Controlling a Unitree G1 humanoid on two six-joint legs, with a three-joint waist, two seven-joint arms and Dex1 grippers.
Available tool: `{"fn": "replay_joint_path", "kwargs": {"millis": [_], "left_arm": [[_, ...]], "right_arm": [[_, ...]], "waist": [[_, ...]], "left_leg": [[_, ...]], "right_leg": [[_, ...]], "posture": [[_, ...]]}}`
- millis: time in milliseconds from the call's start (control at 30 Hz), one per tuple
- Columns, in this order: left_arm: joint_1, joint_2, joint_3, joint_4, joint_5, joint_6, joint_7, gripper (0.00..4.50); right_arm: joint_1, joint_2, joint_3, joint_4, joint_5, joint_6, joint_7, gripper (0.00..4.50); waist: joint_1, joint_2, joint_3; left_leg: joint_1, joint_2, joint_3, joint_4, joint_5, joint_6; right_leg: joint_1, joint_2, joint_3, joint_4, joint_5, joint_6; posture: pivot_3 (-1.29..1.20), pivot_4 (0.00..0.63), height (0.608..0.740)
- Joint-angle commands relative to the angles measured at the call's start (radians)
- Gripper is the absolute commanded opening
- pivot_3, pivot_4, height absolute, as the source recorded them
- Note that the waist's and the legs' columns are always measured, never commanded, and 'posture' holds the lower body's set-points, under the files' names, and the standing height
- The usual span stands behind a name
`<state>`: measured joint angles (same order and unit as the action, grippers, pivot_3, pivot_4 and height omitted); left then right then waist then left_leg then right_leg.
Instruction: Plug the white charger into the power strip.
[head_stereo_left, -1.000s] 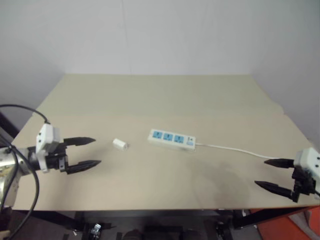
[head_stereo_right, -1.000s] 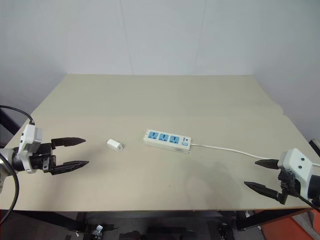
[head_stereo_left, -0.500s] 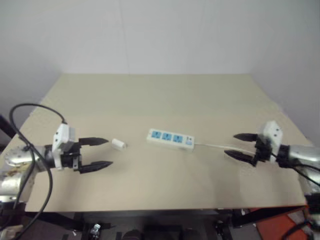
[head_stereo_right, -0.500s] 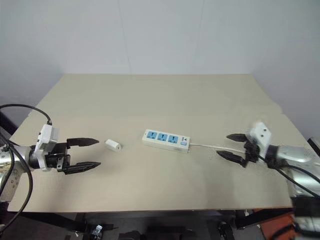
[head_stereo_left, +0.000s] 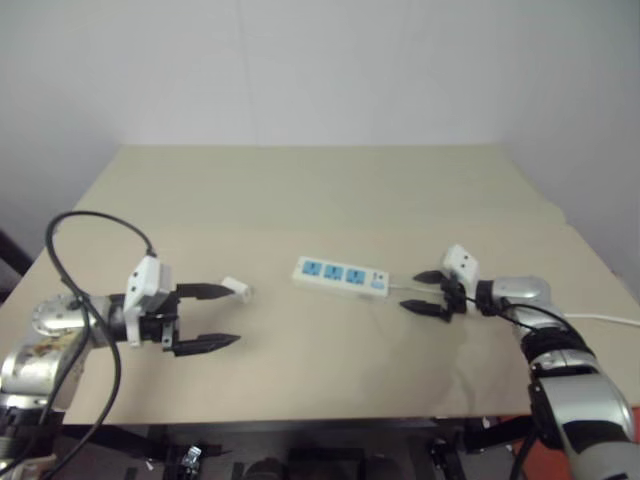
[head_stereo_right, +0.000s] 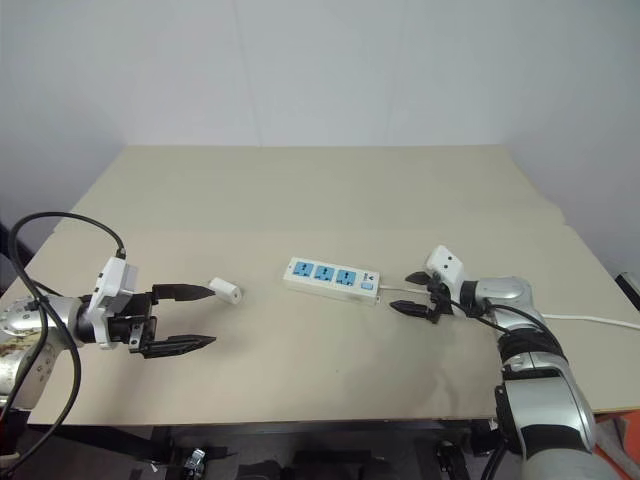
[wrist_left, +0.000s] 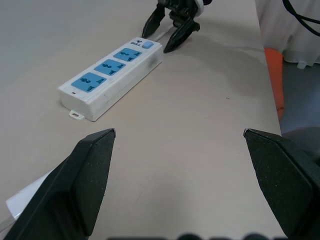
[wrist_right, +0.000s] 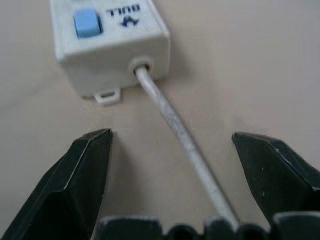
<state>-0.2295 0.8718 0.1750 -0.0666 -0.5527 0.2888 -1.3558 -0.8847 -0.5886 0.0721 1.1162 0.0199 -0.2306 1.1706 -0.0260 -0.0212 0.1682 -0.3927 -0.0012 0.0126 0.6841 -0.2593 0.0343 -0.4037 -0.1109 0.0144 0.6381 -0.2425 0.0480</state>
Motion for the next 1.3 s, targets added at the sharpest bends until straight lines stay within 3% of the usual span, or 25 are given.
{"fn": "replay_joint_path", "kwargs": {"millis": [33,133,500,733,1000,1200,1300], "left_arm": [[-0.007,-0.004,-0.002,-0.033,-0.007,-0.001,0.007,4.5],[0.0,-0.01,-0.005,-0.045,-0.008,-0.001,0.011,4.5],[-0.004,-0.012,-0.022,-0.038,0.016,-0.013,0.017,4.5],[-0.006,-0.014,-0.025,-0.036,0.018,-0.009,0.02,4.5],[-0.008,-0.011,-0.033,-0.036,0.016,-0.002,0.016,4.5],[-0.028,-0.017,-0.055,-0.022,0.018,0.001,0.005,4.5],[-0.039,-0.016,-0.061,-0.011,0.019,0.0,0.001,4.5]], "right_arm": [[-0.046,0.008,0.009,0.052,-0.039,-0.018,-0.024,4.28],[-0.063,0.014,0.014,0.074,-0.057,-0.017,-0.013,3.63],[-0.06,0.013,0.021,0.036,-0.069,-0.05,0.074,0.01],[0.074,-0.006,-0.006,-0.194,-0.023,-0.013,0.069,0.01],[0.527,-0.103,-0.054,-1.028,0.069,0.383,-0.035,0.01],[0.622,-0.09,-0.065,-1.157,0.046,0.481,-0.171,0.01],[0.619,-0.084,-0.059,-1.151,0.039,0.497,-0.215,0.92]], "waist": [[-0.005,0.0,0.0],[-0.014,0.0,0.0],[-0.016,0.0,0.0],[-0.016,0.0,0.0],[0.006,0.0,0.0],[0.004,0.0,0.0],[0.006,0.0,0.0]], "left_leg": [[0.0,0.0,0.0,0.0,0.0,-0.001],[0.002,0.0,0.0,0.0,0.001,-0.001],[0.002,0.0,0.0,-0.001,0.001,-0.001],[0.002,0.001,0.0,-0.002,0.001,-0.001],[0.0,0.0,-0.001,-0.002,0.001,-0.001],[0.003,0.0,0.0,-0.002,0.001,-0.001],[0.003,0.0,0.0,-0.002,0.001,-0.001]], "right_leg": [[0.0,0.0,0.0,0.001,0.0,0.0],[0.0,0.0,0.0,0.002,0.0,0.0],[0.0,0.0,0.001,0.002,0.0,0.0],[0.0,0.0,0.001,0.002,0.0,0.0],[-0.001,-0.001,0.0,0.002,0.0,0.0],[0.0,0.001,0.001,0.003,0.0,0.0],[0.0,0.001,0.001,0.003,0.0,0.0]], "posture": [[0.0,0.15,0.74],[0.0,0.15,0.74],[0.0,0.15,0.74],[0.0,0.15,0.74],[0.0,0.15,0.74],[0.0,0.15,0.74],[0.0,0.15,0.74]]}}
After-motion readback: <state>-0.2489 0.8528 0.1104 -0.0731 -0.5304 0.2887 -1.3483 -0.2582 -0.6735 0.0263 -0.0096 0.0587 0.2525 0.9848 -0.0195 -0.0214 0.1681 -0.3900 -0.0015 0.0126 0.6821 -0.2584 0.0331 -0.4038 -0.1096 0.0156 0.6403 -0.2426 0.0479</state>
